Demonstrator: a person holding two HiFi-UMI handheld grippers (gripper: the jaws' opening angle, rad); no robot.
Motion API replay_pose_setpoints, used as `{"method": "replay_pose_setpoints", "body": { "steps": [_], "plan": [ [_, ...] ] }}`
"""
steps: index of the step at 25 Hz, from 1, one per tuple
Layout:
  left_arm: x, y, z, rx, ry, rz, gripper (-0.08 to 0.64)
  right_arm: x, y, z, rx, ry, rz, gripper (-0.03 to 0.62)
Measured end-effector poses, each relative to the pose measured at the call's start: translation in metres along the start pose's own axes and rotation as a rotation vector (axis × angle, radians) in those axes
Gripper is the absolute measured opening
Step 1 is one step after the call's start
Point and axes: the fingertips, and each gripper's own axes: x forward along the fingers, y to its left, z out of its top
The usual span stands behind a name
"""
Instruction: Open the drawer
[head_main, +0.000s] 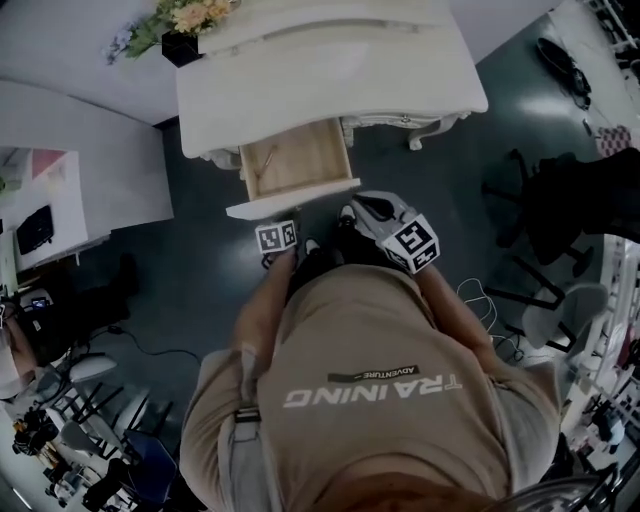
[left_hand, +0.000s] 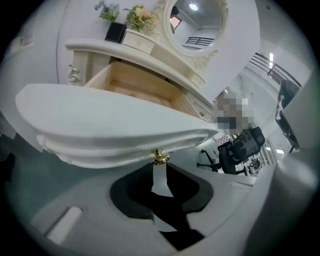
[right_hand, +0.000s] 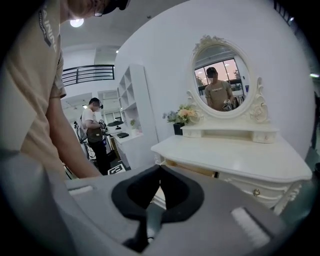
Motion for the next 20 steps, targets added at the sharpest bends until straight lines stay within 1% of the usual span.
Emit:
{"method": "replay_pose_setpoints", "body": {
  "steps": [2,4,7,10,13,14,18,20],
  "plan": [
    [-0.005,-0.005,-0.004,0.026,-0.012,-0.043,0.08,-0.006,0.013,-0.006,0.005,0.009,-0.025,0.003],
    [-0.009,-0.011,-0.008,0.079,-0.017,-0.082,0.08,-0.011,0.023,-0.008,0.017,0.009,-0.049,0.003],
    [-0.018,-0.019,-0.005,0.131,-0.038,-0.109,0.08,-0.016,0.035,-0.011,0.029,0.006,-0.072,0.003],
    [-0.033,-0.031,-0.001,0.176,-0.086,-0.095,0.067,-0.024,0.043,-0.014,0.011,-0.006,-0.072,0.003],
    [-0.057,-0.048,0.014,0.268,-0.158,-0.061,0.046,-0.029,0.041,-0.012,0.002,-0.021,-0.072,0.003],
    [-0.066,-0.054,0.021,0.286,-0.186,-0.056,0.04,-0.029,0.039,-0.008,0.001,-0.03,-0.068,0.003],
    [-0.103,-0.086,0.047,0.315,-0.278,-0.047,0.022,-0.036,0.032,0.008,-0.022,-0.06,-0.036,0.003],
    [-0.123,-0.106,0.065,0.351,-0.344,-0.041,0.012,-0.04,0.025,0.015,-0.038,-0.074,-0.021,0.003]
  ]
}}
